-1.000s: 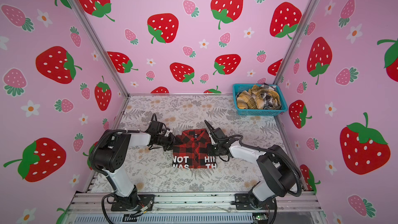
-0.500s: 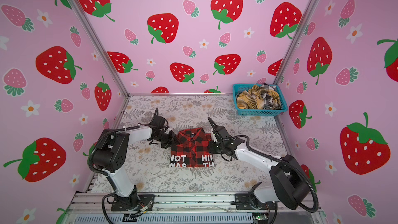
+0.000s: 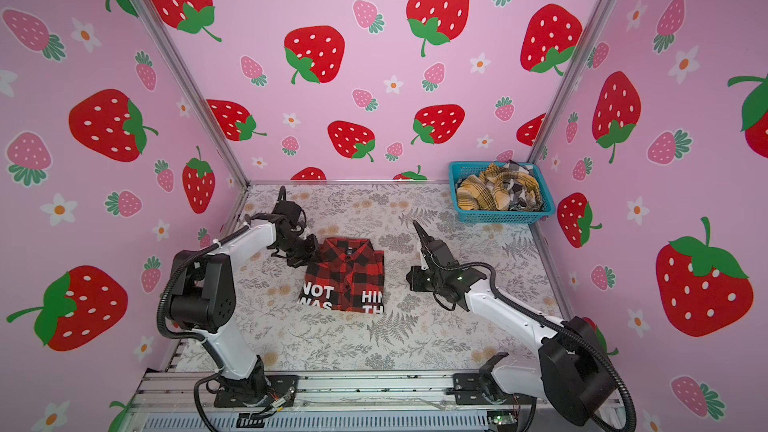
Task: Fold and stack the long sleeve shirts
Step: 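Drag the shirt toward the far corner with the left gripper while the right withdraws, then slide the held shirt farther toward the far corner with the left gripper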
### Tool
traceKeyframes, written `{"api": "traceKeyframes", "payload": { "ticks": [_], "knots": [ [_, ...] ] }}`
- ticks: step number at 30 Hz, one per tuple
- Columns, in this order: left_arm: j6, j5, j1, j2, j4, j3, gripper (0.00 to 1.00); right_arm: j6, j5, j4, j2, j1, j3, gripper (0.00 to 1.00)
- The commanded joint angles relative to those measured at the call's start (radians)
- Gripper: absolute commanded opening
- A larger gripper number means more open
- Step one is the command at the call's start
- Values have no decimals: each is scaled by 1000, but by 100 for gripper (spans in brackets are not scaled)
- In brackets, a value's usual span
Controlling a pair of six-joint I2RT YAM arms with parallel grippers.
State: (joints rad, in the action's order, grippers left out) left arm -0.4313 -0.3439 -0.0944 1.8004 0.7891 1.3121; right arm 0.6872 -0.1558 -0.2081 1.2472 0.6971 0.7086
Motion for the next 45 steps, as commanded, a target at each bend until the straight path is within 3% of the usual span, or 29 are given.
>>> {"api": "traceKeyframes", "payload": {
  "ticks": [1,6,14,22,30,34,35,39,45],
  "knots": [
    [119,189,56,8,175,104,1,-11,-8,27,-20,-4,-32,23],
    [196,370,168,73,210,242,0,-12,-48,76,-20,-4,-68,23],
    [323,458,324,321,286,623,0,-38,-75,77,-31,-4,-68,23],
    [379,499,366,424,232,708,0,-75,-99,81,18,-4,-51,23],
    [414,633,392,512,181,799,0,-103,-151,127,105,-1,-38,23],
    [406,606,430,567,183,879,3,-115,-148,108,157,-1,-2,23],
    [404,601,434,583,185,897,4,-115,-146,104,168,-1,8,23],
    [388,596,437,631,187,940,41,-125,-146,81,214,1,58,23],
    [313,614,435,552,168,931,53,-112,-135,52,216,12,113,23]
  ]
}}
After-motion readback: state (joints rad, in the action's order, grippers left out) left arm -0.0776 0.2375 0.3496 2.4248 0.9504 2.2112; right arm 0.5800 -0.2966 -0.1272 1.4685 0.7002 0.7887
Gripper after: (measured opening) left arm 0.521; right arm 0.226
